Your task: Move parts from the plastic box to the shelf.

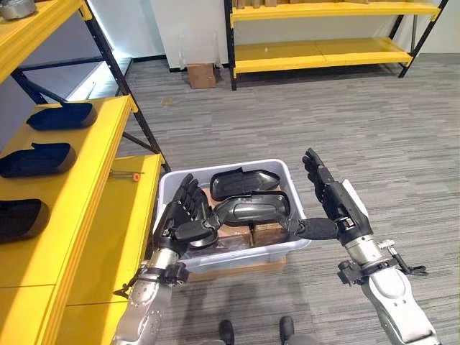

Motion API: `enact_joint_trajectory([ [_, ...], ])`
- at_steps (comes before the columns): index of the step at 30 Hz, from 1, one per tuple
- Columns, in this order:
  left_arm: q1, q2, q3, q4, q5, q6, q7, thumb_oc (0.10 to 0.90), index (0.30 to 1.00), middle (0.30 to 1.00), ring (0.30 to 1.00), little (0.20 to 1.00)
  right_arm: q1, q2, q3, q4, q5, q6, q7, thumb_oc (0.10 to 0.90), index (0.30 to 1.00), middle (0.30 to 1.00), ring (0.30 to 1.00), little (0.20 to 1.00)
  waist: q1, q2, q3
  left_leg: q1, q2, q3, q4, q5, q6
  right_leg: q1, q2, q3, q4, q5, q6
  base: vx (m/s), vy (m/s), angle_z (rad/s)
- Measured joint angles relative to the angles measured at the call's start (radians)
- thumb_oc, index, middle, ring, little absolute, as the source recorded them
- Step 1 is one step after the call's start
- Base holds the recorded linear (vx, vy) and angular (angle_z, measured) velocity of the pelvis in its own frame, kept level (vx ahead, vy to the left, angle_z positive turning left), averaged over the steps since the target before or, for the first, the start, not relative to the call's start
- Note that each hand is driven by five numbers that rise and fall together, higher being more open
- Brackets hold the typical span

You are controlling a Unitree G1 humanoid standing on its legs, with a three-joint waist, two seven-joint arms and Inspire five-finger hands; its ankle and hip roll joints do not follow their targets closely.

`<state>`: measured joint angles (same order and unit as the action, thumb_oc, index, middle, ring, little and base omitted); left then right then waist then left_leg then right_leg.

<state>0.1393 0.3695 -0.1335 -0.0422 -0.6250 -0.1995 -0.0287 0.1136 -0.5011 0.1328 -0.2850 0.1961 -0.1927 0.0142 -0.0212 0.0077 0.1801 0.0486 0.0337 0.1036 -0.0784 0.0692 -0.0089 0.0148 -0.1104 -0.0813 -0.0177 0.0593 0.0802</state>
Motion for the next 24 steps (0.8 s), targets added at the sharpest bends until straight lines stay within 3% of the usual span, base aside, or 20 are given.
enact_joint_trajectory([
  [11,0.031,0.0,-0.003,0.004,0.0,0.001,-0.001,0.9,1.0,1.0,1.0,1.0,-0.03,-0.076,-0.005,0.011,-0.168,0.001,-0.026,0.9,1.0,1.0,1.0,1.0,0.027,-0.024,-0.026,-0.025,0.0,-0.018,-0.001,0.001,-0.002,0.024,0.005,-0.018,-0.067,0.034,-0.003,0.0,-0.017,0.04],
  [13,0.021,0.003,-0.011,0.015,0.0,0.001,-0.002,0.9,1.0,1.0,1.0,1.0,-0.091,-0.128,0.004,0.033,-0.204,0.004,-0.038,0.9,1.0,1.0,1.0,1.0,0.03,-0.032,-0.03,-0.06,0.001,-0.04,0.0,0.012,-0.005,-0.001,0.007,-0.041,-0.067,0.037,-0.007,-0.03,-0.032,0.28],
  [17,0.02,0.008,-0.033,0.04,0.0,0.004,-0.001,0.9,1.0,1.0,1.0,1.0,-0.163,-0.121,0.009,0.09,-0.234,0.001,-0.066,0.9,1.0,1.0,1.0,1.0,0.055,-0.046,-0.035,-0.1,0.005,-0.057,0.0,0.031,-0.008,-0.038,0.011,-0.06,-0.067,0.045,-0.013,-0.07,-0.029,0.16],
  [21,-0.03,0.032,-0.067,0.052,-0.001,0.004,0.003,0.9,1.0,1.0,1.0,1.0,-0.339,-0.141,0.084,0.276,-0.255,0.023,-0.122,0.9,1.0,1.0,1.0,1.0,0.081,-0.052,-0.031,-0.19,0.006,-0.077,0.006,0.058,-0.01,-0.116,0.014,-0.075,-0.067,0.063,-0.015,-0.15,-0.038,0.12],
  [24,-0.096,0.045,-0.078,0.05,-0.016,-0.002,0.011,0.9,1.0,1.0,1.0,1.0,-0.474,-0.184,0.129,0.33,-0.276,0.035,-0.152,0.9,1.0,1.0,1.0,1.0,0.112,-0.052,0.03,-0.274,0.01,-0.088,0.03,0.079,-0.013,-0.184,0.016,-0.091,-0.067,0.081,-0.01,-0.14,-0.023,0.11],
])
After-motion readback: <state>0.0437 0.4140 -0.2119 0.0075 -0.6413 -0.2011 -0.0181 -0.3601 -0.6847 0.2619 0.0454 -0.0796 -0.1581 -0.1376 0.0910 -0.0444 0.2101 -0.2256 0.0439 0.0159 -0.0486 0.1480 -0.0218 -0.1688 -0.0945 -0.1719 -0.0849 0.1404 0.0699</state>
